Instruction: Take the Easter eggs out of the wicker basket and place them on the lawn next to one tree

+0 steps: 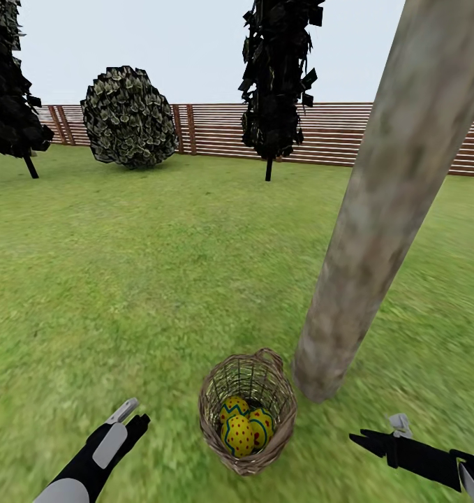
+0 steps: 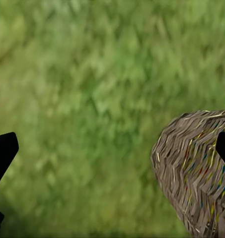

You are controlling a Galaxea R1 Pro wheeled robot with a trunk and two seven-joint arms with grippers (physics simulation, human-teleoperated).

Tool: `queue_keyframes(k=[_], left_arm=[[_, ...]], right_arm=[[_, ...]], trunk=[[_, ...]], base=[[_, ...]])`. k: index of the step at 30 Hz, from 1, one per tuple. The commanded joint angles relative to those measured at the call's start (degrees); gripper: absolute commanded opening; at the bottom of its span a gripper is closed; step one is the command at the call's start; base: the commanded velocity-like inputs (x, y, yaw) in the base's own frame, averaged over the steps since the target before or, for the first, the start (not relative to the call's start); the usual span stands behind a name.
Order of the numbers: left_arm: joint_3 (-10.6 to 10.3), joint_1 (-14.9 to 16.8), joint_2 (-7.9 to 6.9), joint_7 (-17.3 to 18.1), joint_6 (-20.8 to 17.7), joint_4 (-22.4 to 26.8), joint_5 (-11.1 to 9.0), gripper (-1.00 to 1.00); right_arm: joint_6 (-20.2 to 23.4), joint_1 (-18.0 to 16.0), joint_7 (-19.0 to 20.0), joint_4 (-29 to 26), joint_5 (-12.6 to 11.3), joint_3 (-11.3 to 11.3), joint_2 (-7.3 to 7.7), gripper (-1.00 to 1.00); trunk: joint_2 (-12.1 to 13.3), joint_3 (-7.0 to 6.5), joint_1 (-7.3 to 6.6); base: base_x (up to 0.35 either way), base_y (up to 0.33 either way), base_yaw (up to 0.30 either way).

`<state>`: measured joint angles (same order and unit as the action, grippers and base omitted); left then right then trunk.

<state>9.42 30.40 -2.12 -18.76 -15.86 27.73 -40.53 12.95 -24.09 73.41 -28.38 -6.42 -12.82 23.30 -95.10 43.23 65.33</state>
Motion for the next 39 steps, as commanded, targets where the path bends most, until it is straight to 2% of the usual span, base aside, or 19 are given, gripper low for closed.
queue_keyframes(k=[1, 3, 6, 7, 9, 10, 11, 14, 17, 19, 20, 22, 23, 26, 28, 32, 34, 37, 39], left_arm=[[0.1, 0.0, -0.04, -0.3, -0.2, 0.1, -0.5, 1.00], [0.1, 0.0, -0.06, -0.3, -0.2, 0.1, -0.5, 1.00], [0.1, 0.0, -0.04, -0.3, -0.2, 0.1, -0.5, 1.00], [0.1, 0.0, -0.04, -0.3, -0.2, 0.1, -0.5, 1.00], [0.1, 0.0, -0.06, -0.3, -0.2, 0.1, -0.5, 1.00], [0.1, 0.0, -0.06, -0.3, -0.2, 0.1, -0.5, 1.00], [0.1, 0.0, -0.06, -0.3, -0.2, 0.1, -0.5, 1.00], [0.1, 0.0, -0.05, -0.3, -0.2, 0.1, -0.5, 1.00], [0.0, 0.0, 0.00, -0.3, -0.2, 0.1, -0.5, 1.00], [0.1, 0.0, 0.01, -0.3, -0.2, 0.1, -0.5, 1.00], [0.1, 0.0, 0.01, -0.3, -0.2, 0.1, -0.5, 1.00], [0.1, 0.0, 0.01, -0.3, -0.3, 0.1, -0.5, 1.00], [0.1, 0.0, 0.01, -0.3, -0.3, 0.0, -0.5, 1.00], [0.1, 0.0, 0.01, -0.3, -0.3, 0.0, -0.5, 1.00], [0.1, 0.0, 0.01, -0.4, -0.3, 0.0, -0.5, 1.00], [0.1, 0.0, -0.24, -0.4, -0.3, 0.3, -0.4, 1.00], [0.2, 0.0, -1.48, -0.4, -0.3, 0.7, -0.4, 1.00], [0.3, 0.0, -4.58, 0.3, -0.5, 2.5, -0.6, 1.00], [0.7, 0.0, -7.82, 3.0, -1.6, 8.4, -1.2, 1.00]], right_arm=[[0.8, -0.1, -1.5, -1.7, 0.0, 0.2, -1.01, 1.00], [1.8, -0.1, -6.5, -4.8, 0.4, 0.4, -3.26, 1.00], [5.6, -0.2, -19.4, -10.5, 2.2, 1.0, -6.88, 1.00], [7.8, -0.2, -25.6, -13.8, 2.9, 1.8, -8.97, 1.00], [10.4, -0.2, -31.9, -18.6, 3.5, 4.5, -12.17, 1.00], [11.0, -0.2, -33.2, -19.9, 3.6, 5.4, -12.88, 1.00], [13.8, -0.2, -37.9, -25.0, 4.4, 10.4, -15.00, 1.00], [18.0, -0.2, -44.8, -31.0, 4.8, 17.5, -16.85, 1.00], [19.6, -0.2, -52.9, -33.7, 5.0, 20.0, -20.30, 1.00], [20.1, -0.2, -62.0, -34.6, 4.9, 21.1, -23.59, 1.00], [20.1, -0.2, -63.6, -34.6, 4.9, 21.6, -24.11, 1.00], [20.3, -0.2, -69.6, -34.7, 4.5, 26.3, -25.67, 1.00], [21.2, -0.2, -71.6, -34.5, 4.2, 30.1, -26.16, 1.00], [27.9, -0.2, -72.5, -34.7, 4.0, 32.5, -26.74, 1.00], [33.2, -0.2, -72.7, -35.1, 4.1, 33.1, -28.21, 1.00], [35.9, -0.2, -72.9, -35.3, 4.1, 33.3, -29.44, 1.00], [36.2, -0.2, -72.9, -35.4, 4.1, 33.3, -29.55, 1.00], [36.4, -0.2, -72.9, -35.4, 4.1, 33.3, -29.63, 1.00], [36.5, -0.4, -72.9, -35.6, 4.1, 33.3, -29.73, 1.00]], trunk=[[0.0, 0.05, 0.00], [0.0, 0.05, 0.00], [0.0, 0.05, 0.00], [0.0, 0.05, 0.00], [0.0, 0.05, 0.00], [0.0, 0.05, 0.00], [0.0, 0.05, 0.00], [0.0, 0.05, 0.00], [0.0, 0.05, 0.00], [0.0, 0.05, 0.00], [0.0, 0.05, 0.00], [0.0, 0.05, 0.00], [0.0, 0.05, 0.00], [0.0, 0.05, 0.00], [0.0, 0.05, 0.00], [0.0, 0.05, 0.00], [0.0, 0.05, 0.00], [0.0, 0.05, 0.00], [0.0, 0.05, 0.00]], base=[[0.000, 0.000, 0.000], [0.000, 0.000, 0.000], [0.000, 0.000, 0.000], [0.000, 0.000, 0.000], [0.000, 0.000, 0.000], [0.000, 0.000, 0.000], [0.000, 0.000, 0.000], [0.000, 0.000, 0.000], [0.000, 0.000, 0.000], [0.000, 0.000, 0.000], [0.000, 0.000, 0.000], [0.000, 0.000, 0.000], [0.000, 0.000, 0.000], [0.000, 0.000, 0.000], [0.000, 0.000, 0.000], [0.000, 0.000, 0.000], [0.000, 0.000, 0.000], [0.000, 0.000, 0.000], [0.000, 0.000, 0.000]])
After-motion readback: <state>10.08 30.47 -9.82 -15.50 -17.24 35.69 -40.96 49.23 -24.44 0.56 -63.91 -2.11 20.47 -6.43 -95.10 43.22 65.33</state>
